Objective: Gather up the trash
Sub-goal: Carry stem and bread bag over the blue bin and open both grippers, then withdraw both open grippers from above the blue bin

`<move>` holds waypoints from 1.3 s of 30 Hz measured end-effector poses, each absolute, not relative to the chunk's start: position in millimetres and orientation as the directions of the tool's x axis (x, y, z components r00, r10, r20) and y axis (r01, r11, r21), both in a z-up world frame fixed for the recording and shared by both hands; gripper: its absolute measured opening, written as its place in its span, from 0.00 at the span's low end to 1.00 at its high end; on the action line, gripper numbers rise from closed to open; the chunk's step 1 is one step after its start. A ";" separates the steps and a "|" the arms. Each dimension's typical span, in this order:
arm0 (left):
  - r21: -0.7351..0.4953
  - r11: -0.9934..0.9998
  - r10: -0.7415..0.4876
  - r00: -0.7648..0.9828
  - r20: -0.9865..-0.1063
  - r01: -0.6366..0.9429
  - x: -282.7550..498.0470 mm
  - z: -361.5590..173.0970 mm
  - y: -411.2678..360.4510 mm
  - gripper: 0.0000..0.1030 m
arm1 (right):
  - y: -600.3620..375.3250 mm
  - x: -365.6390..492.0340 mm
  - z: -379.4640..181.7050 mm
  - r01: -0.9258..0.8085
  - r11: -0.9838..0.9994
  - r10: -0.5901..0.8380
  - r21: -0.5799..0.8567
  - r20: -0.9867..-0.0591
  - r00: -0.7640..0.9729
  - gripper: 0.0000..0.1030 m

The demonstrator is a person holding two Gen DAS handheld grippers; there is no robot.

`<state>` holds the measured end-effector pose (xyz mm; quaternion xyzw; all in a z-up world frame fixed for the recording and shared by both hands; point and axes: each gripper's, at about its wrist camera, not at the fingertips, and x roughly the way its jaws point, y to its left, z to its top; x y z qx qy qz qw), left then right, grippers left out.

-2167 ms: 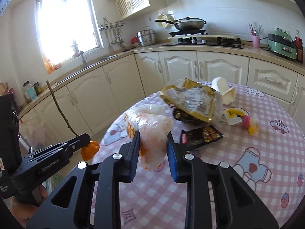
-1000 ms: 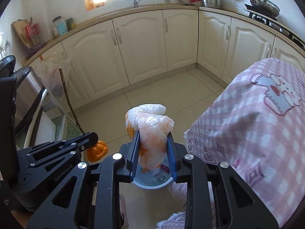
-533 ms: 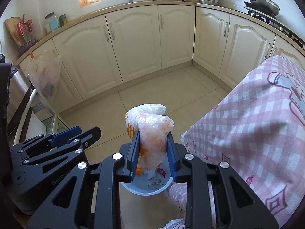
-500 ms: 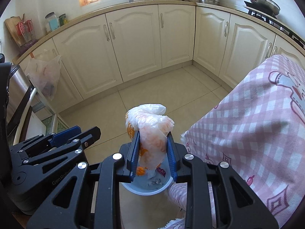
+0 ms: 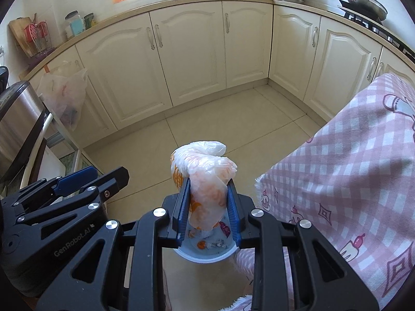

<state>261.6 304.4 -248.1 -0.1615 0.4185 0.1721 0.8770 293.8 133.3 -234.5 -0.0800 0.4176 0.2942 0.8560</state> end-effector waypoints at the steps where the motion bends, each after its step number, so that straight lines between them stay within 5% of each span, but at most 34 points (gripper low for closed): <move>1: -0.137 0.886 0.174 0.592 -0.787 -0.442 260.1 -246.9 306.5 0.50 | 134.2 294.3 -234.3 -0.571 0.813 0.440 0.111 -0.761 0.478 0.24; 8: -0.130 0.874 0.203 0.594 -0.779 -0.468 255.9 -238.8 316.2 0.53 | 142.6 305.0 -232.6 -0.556 0.823 0.444 0.118 -0.745 0.498 0.42; 24: -0.123 0.923 0.180 0.693 -0.698 -0.365 237.5 -168.1 248.6 0.53 | 56.4 276.4 -157.7 -0.503 0.855 0.458 0.127 -0.640 0.617 0.45; 39: -0.080 0.996 -0.027 0.781 -0.624 -0.029 250.2 -101.1 54.0 0.59 | -142.6 248.9 -101.6 -0.246 0.960 0.278 0.131 -0.525 0.804 0.48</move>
